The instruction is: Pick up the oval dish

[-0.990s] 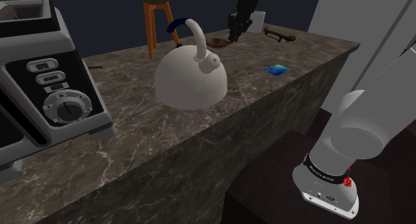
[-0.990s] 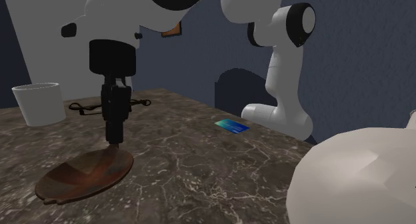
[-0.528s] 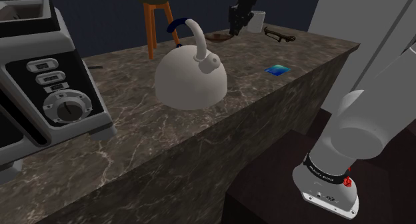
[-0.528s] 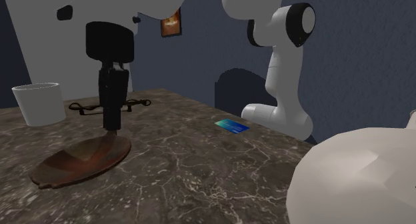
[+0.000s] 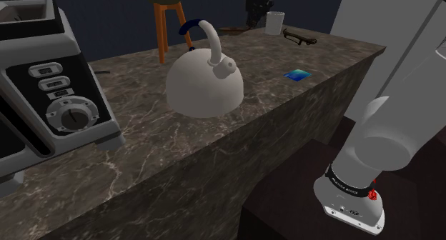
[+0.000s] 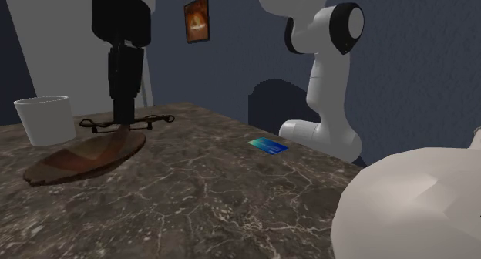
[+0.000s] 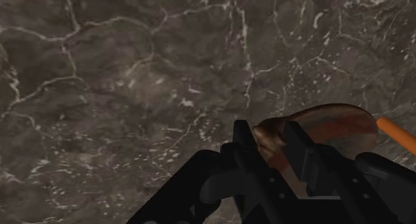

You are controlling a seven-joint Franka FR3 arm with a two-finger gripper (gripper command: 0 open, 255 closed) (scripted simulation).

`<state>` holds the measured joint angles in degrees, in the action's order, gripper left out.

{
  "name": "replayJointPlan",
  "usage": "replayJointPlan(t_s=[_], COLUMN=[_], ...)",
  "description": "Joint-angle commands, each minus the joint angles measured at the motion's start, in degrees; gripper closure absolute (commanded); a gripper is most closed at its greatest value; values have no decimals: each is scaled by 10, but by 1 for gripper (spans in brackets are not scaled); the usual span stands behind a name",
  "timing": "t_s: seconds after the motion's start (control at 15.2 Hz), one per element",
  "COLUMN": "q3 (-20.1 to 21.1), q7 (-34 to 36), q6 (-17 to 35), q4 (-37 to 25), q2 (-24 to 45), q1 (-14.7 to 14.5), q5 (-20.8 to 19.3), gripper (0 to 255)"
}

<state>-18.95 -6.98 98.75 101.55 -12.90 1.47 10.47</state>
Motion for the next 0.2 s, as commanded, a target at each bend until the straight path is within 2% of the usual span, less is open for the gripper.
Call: replayJointPlan(t_s=[0.0,0.13], q3=[-1,-1], q7=[3,3], q6=[-16,-18], q4=[-20,-21], q2=[4,4], q1=[0,0], q5=[1,1], gripper=[255,255])
